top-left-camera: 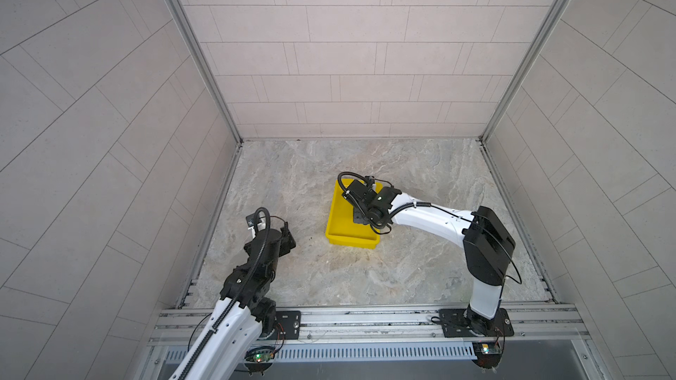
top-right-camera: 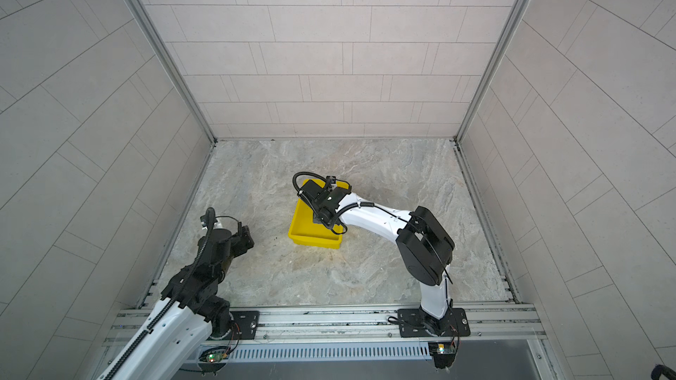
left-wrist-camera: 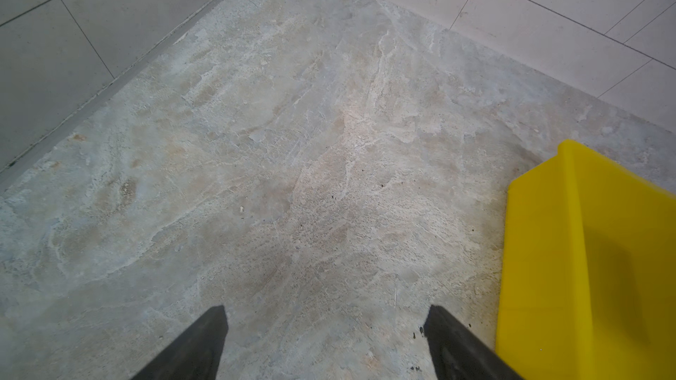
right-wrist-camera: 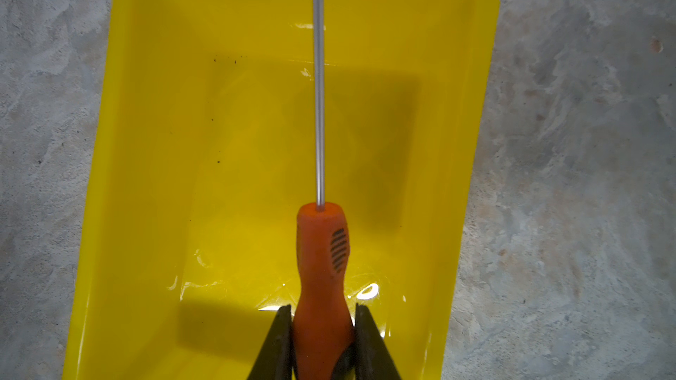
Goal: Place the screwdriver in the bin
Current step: 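Lift the screwdriver with the right gripper and carry it over the yellow bin, then lower the screwdriver into the bin and open the right gripper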
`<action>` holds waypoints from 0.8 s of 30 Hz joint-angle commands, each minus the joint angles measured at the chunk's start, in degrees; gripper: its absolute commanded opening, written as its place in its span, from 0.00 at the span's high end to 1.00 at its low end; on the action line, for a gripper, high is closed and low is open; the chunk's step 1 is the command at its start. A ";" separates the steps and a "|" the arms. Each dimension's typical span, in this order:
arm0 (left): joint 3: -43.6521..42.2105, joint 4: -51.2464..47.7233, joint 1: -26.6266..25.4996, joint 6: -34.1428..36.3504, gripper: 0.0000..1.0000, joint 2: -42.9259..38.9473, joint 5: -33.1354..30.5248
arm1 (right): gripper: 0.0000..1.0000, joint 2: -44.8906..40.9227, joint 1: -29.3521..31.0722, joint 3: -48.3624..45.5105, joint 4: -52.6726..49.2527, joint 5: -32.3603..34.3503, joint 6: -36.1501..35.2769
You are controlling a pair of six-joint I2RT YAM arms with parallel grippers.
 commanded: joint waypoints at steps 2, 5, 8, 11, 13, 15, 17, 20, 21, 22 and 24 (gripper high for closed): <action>0.24 0.81 0.35 0.80 0.09 1.20 0.16 | 0.88 2.18 0.23 1.37 -0.92 0.21 -0.22; 0.27 0.90 0.33 0.74 0.10 1.59 -0.48 | 0.87 3.59 0.18 1.84 -0.78 -1.26 -0.58; 0.38 0.81 0.34 0.72 0.10 1.60 -0.18 | 0.87 5.81 0.02 2.49 0.13 -2.46 -1.00; 0.19 0.74 0.35 0.72 0.10 1.26 -0.53 | 0.86 8.36 -0.29 4.26 0.13 -4.84 -1.41; 0.15 0.73 0.35 0.72 0.10 0.98 -0.58 | 0.85 9.81 -0.60 5.24 -0.12 -6.24 -2.11; 0.13 0.73 0.35 0.77 0.10 0.91 -0.46 | 0.81 10.43 -0.70 5.79 -0.61 -6.59 -2.50; 0.09 0.74 0.35 0.72 0.10 0.95 -0.61 | 0.79 10.27 -0.65 6.01 -1.11 -6.50 -3.04; 0.16 0.73 0.35 0.72 0.10 1.02 -0.53 | 0.76 8.69 -0.63 6.01 -1.77 -5.74 -4.02; 0.09 0.72 0.35 0.76 0.10 1.06 -0.62 | 0.75 7.83 -0.69 6.08 -1.98 -5.19 -4.66; 0.11 0.79 0.35 0.72 0.10 1.06 -0.55 | 0.74 6.89 -0.67 6.17 -2.07 -4.96 -5.64; 0.13 0.81 0.39 0.72 0.10 1.20 -0.53 | 0.72 4.99 -0.69 6.66 -3.14 -4.18 -8.02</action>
